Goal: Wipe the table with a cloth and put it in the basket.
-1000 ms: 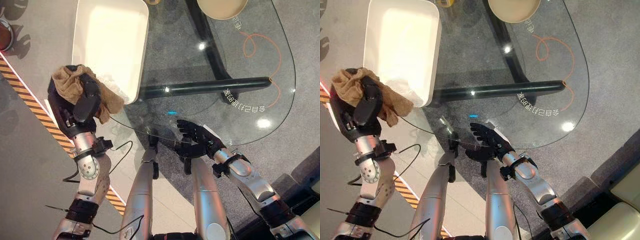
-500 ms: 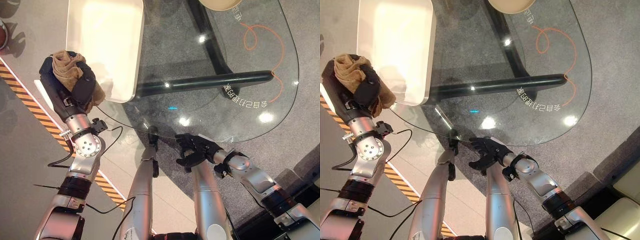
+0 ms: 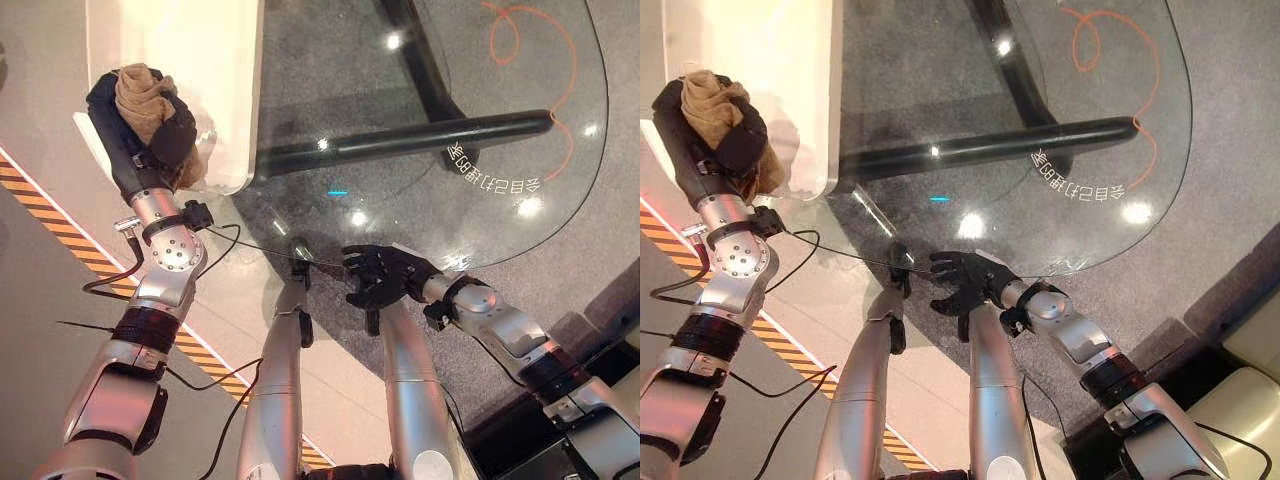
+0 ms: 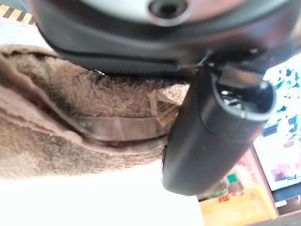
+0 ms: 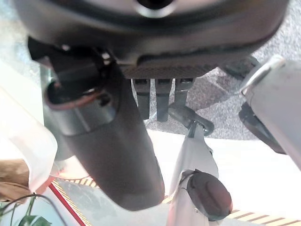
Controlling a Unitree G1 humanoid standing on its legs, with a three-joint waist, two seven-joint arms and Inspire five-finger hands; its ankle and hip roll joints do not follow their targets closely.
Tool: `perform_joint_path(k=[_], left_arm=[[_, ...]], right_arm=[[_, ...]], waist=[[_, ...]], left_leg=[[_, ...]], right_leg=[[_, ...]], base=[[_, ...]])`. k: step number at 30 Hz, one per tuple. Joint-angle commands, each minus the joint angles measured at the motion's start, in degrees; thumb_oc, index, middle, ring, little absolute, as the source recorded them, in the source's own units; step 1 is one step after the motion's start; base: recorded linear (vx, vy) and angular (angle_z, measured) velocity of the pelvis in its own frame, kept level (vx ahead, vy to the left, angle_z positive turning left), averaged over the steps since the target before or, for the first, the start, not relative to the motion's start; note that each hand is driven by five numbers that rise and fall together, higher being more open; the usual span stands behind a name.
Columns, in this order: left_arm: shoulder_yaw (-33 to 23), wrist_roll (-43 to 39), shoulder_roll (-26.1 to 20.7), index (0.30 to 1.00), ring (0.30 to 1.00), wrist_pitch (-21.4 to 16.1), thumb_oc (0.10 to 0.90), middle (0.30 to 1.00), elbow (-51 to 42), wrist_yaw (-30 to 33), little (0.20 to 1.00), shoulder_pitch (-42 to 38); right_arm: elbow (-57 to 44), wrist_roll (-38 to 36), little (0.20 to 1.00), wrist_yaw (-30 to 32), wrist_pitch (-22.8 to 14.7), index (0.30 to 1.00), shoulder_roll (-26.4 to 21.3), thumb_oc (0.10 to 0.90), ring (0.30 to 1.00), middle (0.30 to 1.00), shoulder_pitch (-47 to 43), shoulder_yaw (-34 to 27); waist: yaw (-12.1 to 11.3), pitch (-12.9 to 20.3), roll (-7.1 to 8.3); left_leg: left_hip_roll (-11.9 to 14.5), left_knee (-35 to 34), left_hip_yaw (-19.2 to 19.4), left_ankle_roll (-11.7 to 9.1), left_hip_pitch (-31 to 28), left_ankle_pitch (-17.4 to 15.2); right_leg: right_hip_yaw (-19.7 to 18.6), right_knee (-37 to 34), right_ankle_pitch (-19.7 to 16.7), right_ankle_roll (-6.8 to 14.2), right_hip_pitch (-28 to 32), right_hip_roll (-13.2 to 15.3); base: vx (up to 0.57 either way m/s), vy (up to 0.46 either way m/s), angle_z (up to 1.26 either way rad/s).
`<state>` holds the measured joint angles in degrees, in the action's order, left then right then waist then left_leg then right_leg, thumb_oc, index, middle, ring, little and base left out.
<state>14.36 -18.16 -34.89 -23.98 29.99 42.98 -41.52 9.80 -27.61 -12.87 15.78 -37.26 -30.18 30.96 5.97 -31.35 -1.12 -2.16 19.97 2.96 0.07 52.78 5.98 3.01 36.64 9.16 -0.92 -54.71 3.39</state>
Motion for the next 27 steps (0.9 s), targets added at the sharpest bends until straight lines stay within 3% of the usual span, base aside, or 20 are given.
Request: perform_joint_path(k=[1,10,20,27], left_arm=[[-3.3,4.0,-6.3,0.300,0.300,-6.0,0.100,0.300,-2.7,2.8,0.200,-5.3],[0.9,7.7,-9.2,0.300,0.300,1.0,0.100,0.300,4.2,2.9,0.200,-12.0],[2.4,4.4,-12.7,0.300,0.300,0.8,0.100,0.300,10.4,7.4,0.200,-16.1],[4.2,0.5,-14.1,0.300,0.300,3.3,0.100,0.300,14.4,7.4,0.200,-20.2]], right_arm=[[-1.9,-2.9,0.900,-1.7,-1.9,0.900,-0.2,0.800,0.900,0.900,1.4,1.4],[-1.1,-4.4,0.900,-0.5,-1.9,0.900,-0.1,0.800,0.900,0.900,-1.1,1.6],[-0.8,-6.8,0.900,-0.4,-4.6,0.900,-2.3,0.800,0.900,0.900,-0.9,2.1],[-1.0,-7.6,0.900,-0.3,-6.6,0.900,-2.1,0.800,0.900,0.900,-1.3,2.1]], waist=[[0.1,1.6,-0.20],[1.1,1.6,-0.03],[2.5,1.6,0.76],[2.9,1.6,1.01]], left_leg=[[-3.3,5.7,3.3,3.7,-1.2,-7.9],[-3.3,6.2,4.1,3.5,1.3,-7.7],[-3.2,6.5,4.6,3.4,3.8,-8.0],[-3.5,6.4,4.3,3.2,5.8,-7.8]], right_leg=[[-4.5,-13.1,-10.2,0.5,0.7,-5.3],[-4.9,-13.9,-11.7,0.9,-1.8,-5.1],[-5.6,-15.3,-13.7,1.9,-4.1,-4.7],[-5.8,-16.4,-14.9,2.4,-6.0,-4.4]], base=[[0.02,0.022,-0.08],[0.01,0.011,-0.06],[0.02,0.029,-0.09],[0.01,0.008,-0.05]])
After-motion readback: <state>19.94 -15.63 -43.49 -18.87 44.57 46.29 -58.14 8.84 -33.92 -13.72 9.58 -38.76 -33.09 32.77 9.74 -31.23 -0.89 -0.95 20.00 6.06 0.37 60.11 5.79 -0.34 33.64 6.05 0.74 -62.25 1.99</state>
